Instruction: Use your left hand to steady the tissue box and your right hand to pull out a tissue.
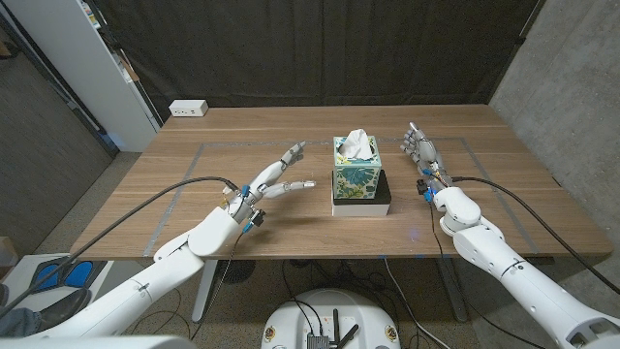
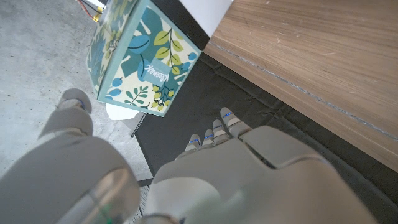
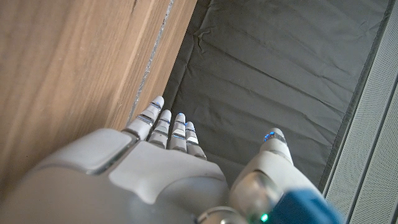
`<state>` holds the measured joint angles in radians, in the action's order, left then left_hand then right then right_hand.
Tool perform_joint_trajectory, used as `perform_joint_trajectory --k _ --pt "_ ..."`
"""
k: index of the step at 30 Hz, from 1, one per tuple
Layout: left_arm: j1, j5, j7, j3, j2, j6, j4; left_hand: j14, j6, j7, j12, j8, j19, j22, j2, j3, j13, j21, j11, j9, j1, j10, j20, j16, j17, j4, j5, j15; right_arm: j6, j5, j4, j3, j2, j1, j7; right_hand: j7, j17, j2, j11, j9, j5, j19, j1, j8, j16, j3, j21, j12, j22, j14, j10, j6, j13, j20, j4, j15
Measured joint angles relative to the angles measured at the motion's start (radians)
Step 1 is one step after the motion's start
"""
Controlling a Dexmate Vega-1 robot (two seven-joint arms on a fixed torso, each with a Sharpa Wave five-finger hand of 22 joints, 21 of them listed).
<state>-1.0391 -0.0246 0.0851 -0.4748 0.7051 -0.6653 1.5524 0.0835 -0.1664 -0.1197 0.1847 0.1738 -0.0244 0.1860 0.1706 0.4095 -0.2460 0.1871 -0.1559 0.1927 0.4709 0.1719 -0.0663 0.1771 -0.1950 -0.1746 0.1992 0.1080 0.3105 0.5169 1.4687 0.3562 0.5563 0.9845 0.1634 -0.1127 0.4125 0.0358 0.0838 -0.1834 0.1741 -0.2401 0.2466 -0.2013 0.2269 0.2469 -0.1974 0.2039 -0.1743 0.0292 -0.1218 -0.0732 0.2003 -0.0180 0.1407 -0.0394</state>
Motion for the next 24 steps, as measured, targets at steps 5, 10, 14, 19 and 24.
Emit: perform_joint_trajectory --k 5,10,14,19,24 --pt "0.018 0.039 -0.049 -0.012 -0.010 -0.021 -0.018 0.010 0.000 0.000 0.000 0.000 -0.003 -0.005 0.000 -0.004 0.000 0.000 -0.011 -0.002 0.000 0.000 -0.008 0.000 0.000 0.003 0.000 0.010 0.000 0.001 0.006 -0.003 0.001 0.006 0.002 0.000 0.000 0.000 0.000 0.000 0.000 0.000 0.000 0.000 0.000 0.000 0.000 0.000 0.000 0.000 0.000 0.000 0.000 0.000 0.000 0.000" --pt "0.047 0.068 -0.086 -0.030 -0.027 -0.025 -0.042 0.020 0.000 0.000 0.000 0.000 0.005 -0.005 0.000 -0.005 0.005 0.000 -0.020 -0.002 0.000 0.002 -0.024 0.000 0.000 0.003 0.000 0.020 0.001 0.001 0.012 -0.006 0.003 0.012 0.008 0.000 0.000 0.000 0.000 0.000 0.000 0.000 0.000 0.000 0.000 0.000 0.000 0.000 0.000 0.000 0.000 0.000 0.000 0.000 0.000 0.000" --pt "0.052 0.080 -0.111 -0.033 -0.029 -0.022 -0.044 0.024 0.000 0.000 0.000 0.000 0.009 -0.005 0.000 -0.008 0.005 0.000 -0.030 -0.002 0.000 0.002 -0.027 0.000 0.000 0.000 0.000 0.025 0.001 0.001 0.017 -0.008 0.004 0.017 0.009 0.000 0.000 0.000 0.000 0.000 0.000 0.000 0.000 0.000 0.000 0.000 0.000 0.000 0.000 0.000 0.000 0.000 0.000 0.000 0.000 0.000" --pt "0.052 0.103 -0.147 -0.033 -0.029 -0.011 -0.044 0.025 0.000 0.000 0.000 0.001 0.009 -0.005 0.000 -0.009 0.005 0.000 -0.033 -0.002 0.000 0.003 -0.027 0.001 0.000 -0.001 0.000 0.025 0.001 0.001 0.021 -0.011 0.006 0.022 0.009 0.000 0.000 0.000 0.004 0.000 0.000 0.000 0.000 0.000 0.000 0.000 0.000 0.000 0.000 0.000 -0.004 0.000 0.000 0.000 0.000 0.000" --pt "0.100 0.126 -0.176 -0.066 -0.055 -0.003 -0.074 0.022 0.000 0.000 0.008 0.004 0.001 -0.005 0.000 -0.009 0.005 0.007 -0.044 -0.002 0.000 0.002 -0.034 0.005 0.000 -0.001 0.000 0.030 0.002 0.002 0.025 -0.012 0.008 0.025 0.014 0.000 0.000 0.000 0.004 0.000 0.000 0.000 0.000 0.000 0.000 0.000 0.000 0.000 0.000 0.000 -0.004 0.000 0.000 0.000 0.000 0.000"
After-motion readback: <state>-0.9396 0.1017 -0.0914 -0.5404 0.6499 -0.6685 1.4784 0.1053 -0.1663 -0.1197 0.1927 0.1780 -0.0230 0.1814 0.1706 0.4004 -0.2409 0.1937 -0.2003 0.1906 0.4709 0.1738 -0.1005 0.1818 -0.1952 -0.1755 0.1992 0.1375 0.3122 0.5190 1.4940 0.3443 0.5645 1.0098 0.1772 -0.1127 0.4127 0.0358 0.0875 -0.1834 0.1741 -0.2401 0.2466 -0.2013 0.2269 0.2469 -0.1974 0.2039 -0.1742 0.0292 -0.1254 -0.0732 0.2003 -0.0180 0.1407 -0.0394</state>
